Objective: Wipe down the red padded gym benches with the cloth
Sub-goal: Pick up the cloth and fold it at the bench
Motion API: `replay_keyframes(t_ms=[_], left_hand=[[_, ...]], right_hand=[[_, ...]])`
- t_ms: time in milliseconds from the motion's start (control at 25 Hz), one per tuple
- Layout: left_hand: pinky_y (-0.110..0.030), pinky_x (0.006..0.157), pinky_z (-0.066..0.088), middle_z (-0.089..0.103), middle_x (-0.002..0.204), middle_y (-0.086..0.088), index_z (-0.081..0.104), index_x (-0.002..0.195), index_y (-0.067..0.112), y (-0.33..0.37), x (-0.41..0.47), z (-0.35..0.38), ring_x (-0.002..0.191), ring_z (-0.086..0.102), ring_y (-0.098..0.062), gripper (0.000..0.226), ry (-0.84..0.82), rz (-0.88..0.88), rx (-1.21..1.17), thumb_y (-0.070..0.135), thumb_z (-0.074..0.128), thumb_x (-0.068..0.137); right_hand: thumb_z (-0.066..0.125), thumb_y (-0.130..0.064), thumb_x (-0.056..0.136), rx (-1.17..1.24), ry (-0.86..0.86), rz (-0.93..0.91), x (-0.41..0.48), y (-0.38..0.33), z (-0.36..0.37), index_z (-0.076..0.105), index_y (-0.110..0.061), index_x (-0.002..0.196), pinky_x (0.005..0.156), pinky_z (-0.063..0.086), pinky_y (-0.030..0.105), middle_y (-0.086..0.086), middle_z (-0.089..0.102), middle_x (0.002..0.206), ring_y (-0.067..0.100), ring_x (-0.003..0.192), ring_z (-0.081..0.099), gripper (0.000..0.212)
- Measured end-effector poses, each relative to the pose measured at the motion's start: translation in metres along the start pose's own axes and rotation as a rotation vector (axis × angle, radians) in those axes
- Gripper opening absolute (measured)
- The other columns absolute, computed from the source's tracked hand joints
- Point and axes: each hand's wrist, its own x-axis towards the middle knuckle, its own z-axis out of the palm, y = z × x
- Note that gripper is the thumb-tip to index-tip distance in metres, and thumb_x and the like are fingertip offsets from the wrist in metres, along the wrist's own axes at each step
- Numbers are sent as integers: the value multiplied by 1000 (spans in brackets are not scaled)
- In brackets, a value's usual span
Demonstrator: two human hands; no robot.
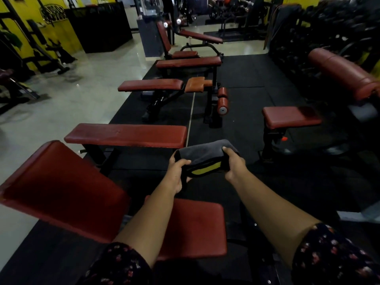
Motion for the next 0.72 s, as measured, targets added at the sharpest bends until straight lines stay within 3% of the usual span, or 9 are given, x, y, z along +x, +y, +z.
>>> replay_keyframes(t_ms=[120, 240, 360, 480, 600, 720], left_hand=[[-41, 95, 41, 45, 147, -1, 33, 150, 30, -5, 0, -20, 128, 49, -25, 70, 40, -9, 293, 4, 57, 90], [-27, 98, 28, 29, 158, -1, 27, 154, 22, 4, -2, -23, 142, 33, -18, 60, 12, 109, 403, 12, 51, 100], [-25, 100, 36, 39, 152, -3, 30, 152, 24, 17, 4, -24, 133, 42, -15, 52, -92, 192, 392, 33, 47, 103], [-20, 82, 51, 61, 123, -1, 47, 134, 19, 32, 10, -46, 109, 61, -13, 38, 31, 308, 270, 34, 54, 99], [-20, 70, 54, 70, 100, -1, 63, 110, 14, 44, 18, -77, 94, 69, -17, 25, 64, 331, 240, 34, 62, 95], [-32, 80, 56, 71, 105, -4, 64, 113, 17, 57, 33, -110, 98, 69, -20, 33, 58, 245, 181, 44, 63, 92]], right_hand=[[78, -11, 79, -93, 36, -104, 3, 0, 12, 55, -4, 121, 84, 58, 45, 17, 68, 108, 30, 95, 69, 49], [80, -2, 72, -175, -24, -133, 0, 14, 36, 59, -4, 120, 83, 58, 47, 18, 69, 106, 34, 94, 69, 52], [72, 9, 77, -243, -226, -105, -13, 32, 58, 60, 3, 119, 80, 59, 42, 22, 68, 107, 36, 96, 68, 44], [66, 14, 79, -284, -465, -66, -22, 48, 80, 56, 6, 126, 89, 56, 42, 25, 64, 119, 37, 108, 64, 48], [69, 5, 82, -291, -544, -81, -20, 68, 101, 53, 1, 130, 97, 51, 46, 23, 61, 126, 36, 116, 60, 51], [74, -14, 84, -331, -516, -81, -20, 97, 128, 51, -12, 134, 94, 54, 40, 13, 63, 126, 28, 114, 63, 56]])
